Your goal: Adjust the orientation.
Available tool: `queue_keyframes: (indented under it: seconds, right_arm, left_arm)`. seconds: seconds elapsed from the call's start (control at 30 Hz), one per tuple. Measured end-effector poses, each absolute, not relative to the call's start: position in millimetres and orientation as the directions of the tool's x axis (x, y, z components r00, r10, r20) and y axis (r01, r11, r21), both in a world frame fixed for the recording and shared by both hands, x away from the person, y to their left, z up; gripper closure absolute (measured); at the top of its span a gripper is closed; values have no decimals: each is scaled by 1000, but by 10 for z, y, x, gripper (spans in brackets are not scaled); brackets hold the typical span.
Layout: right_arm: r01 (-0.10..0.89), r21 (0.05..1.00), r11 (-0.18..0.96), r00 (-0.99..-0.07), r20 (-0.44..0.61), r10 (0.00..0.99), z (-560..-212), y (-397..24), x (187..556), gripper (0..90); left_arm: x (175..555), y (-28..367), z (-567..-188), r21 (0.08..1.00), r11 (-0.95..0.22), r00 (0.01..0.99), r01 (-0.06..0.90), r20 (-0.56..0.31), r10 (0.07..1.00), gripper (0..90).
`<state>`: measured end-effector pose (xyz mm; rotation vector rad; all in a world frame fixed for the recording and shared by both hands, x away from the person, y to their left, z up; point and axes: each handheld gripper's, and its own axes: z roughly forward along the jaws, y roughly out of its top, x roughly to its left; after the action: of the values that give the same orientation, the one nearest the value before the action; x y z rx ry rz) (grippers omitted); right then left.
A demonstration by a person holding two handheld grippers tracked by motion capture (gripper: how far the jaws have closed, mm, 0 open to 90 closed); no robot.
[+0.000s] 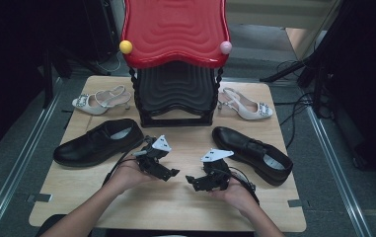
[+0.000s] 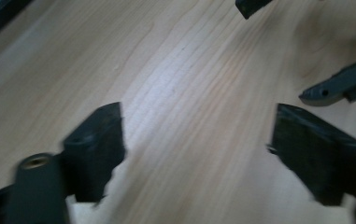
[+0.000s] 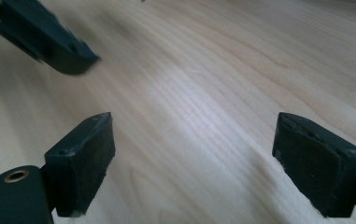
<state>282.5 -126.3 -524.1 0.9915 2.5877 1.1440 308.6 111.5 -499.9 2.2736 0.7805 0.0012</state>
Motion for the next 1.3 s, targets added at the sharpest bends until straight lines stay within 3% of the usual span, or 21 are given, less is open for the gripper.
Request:
queue_keyframes:
  seconds: [0.03, 0.1, 0.13, 0.2, 0.27, 0.3, 0.43, 0.53, 0.67, 1.3]
  right_arm:
    - [513, 700, 497, -776, 131, 617, -5218, -1278, 2815, 137]
    - [511, 699, 501, -782, 135, 609, -5200, -1292, 2810, 137]
    - [499, 700, 511, -803, 151, 577, -5171, -1313, 2801, 135]
    - [497, 697, 517, -818, 177, 548, -5161, -1323, 2803, 129]
    - [503, 702, 504, -828, 224, 515, -5159, -1321, 2835, 140]
    - [503, 702, 504, -828, 224, 515, -5159, -1321, 2835, 140]
    - [486, 735, 473, -824, 203, 530, -5110, -1331, 2849, 148]
    - [463, 730, 502, -838, 176, 516, -5092, -1363, 2842, 330]
    - [493, 716, 495, -823, 198, 533, -5087, -1402, 2870, 384]
    - [533, 692, 487, -809, 248, 533, -5057, -1471, 2887, 429]
  left_arm:
    - [3081, 1154, -4989, 651, -527, 813, 547, -261, 521, 138]
    - [3056, 1187, -4968, 674, -508, 818, 536, -266, 511, 142]
    - [2983, 1208, -4912, 701, -527, 842, 481, -203, 499, 191]
    - [2950, 1217, -4896, 705, -536, 847, 465, -178, 500, 237]
    - [2900, 1246, -4892, 697, -512, 833, 501, -227, 505, 363]
    - [2900, 1246, -4892, 697, -512, 833, 501, -227, 505, 386]
    - [2913, 1248, -4888, 668, -546, 836, 505, -221, 503, 401]
    - [2949, 1290, -4917, 642, -572, 831, 510, -198, 519, 412]
    - [2999, 1352, -4923, 630, -547, 811, 550, -247, 531, 391]
    - [3051, 1467, -4856, 611, -549, 794, 571, -242, 557, 419]
